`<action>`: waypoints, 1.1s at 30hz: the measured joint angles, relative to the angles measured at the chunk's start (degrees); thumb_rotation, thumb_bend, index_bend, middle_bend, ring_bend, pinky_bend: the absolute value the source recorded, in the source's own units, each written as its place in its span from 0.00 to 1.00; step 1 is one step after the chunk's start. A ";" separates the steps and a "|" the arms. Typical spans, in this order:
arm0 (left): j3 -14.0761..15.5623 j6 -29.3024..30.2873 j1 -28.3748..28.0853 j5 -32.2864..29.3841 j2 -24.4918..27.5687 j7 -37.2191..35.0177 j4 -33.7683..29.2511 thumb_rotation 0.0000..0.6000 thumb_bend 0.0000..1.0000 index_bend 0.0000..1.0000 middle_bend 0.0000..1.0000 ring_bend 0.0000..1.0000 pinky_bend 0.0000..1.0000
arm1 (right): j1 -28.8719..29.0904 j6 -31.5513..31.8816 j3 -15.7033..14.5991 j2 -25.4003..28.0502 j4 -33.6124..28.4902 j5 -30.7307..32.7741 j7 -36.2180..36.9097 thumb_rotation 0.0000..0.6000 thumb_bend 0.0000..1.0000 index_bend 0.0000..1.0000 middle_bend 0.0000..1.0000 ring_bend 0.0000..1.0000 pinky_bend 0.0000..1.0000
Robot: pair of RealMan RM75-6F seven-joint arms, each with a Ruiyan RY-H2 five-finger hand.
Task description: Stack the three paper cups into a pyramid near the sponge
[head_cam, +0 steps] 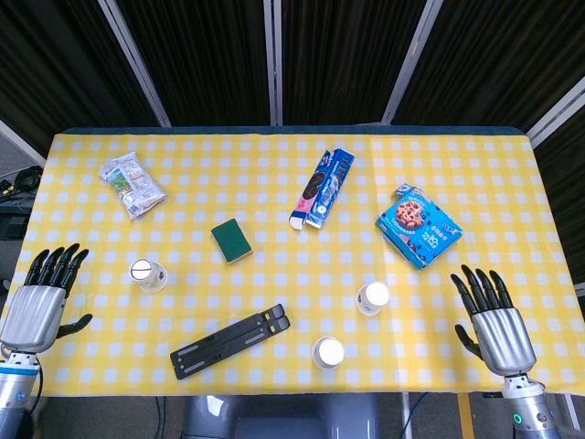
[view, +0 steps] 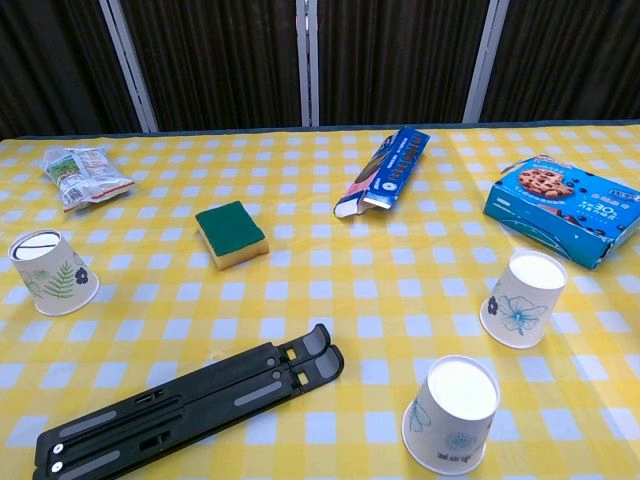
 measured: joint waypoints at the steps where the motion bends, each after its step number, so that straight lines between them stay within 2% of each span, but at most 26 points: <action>1: 0.02 0.02 0.01 0.03 0.00 0.01 -0.02 1.00 0.02 0.00 0.00 0.00 0.00 | -0.01 0.02 -0.01 0.01 -0.02 -0.02 0.02 1.00 0.20 0.00 0.00 0.00 0.00; 15: 0.10 -0.92 -0.27 -0.38 -0.03 0.12 -0.02 1.00 0.04 0.00 0.00 0.00 0.00 | 0.05 -0.14 -0.02 0.16 -0.24 0.02 0.13 1.00 0.20 0.00 0.00 0.00 0.00; 19: -0.14 -2.37 -0.90 -1.43 -0.24 0.15 0.37 1.00 0.13 0.00 0.00 0.00 0.00 | 0.16 -0.53 0.02 0.08 -0.13 0.28 0.15 1.00 0.20 0.00 0.00 0.00 0.00; 24: -0.90 -4.12 -1.95 -3.06 -0.76 -0.10 1.08 1.00 0.15 0.00 0.00 0.00 0.00 | 0.19 -0.85 -0.16 -0.05 0.09 0.38 0.07 1.00 0.20 0.00 0.00 0.00 0.00; 28: -1.96 -6.68 -3.50 -5.13 -1.26 -0.17 1.63 1.00 0.23 0.00 0.00 0.00 0.00 | 0.14 -0.77 -0.18 -0.04 0.02 0.41 0.13 1.00 0.20 0.00 0.00 0.00 0.00; 33: -3.11 -11.23 -6.21 -7.62 -2.04 -0.25 2.29 1.00 0.25 0.05 0.00 0.00 0.00 | 0.17 -0.85 -0.08 0.00 -0.02 0.60 0.21 1.00 0.20 0.00 0.00 0.00 0.00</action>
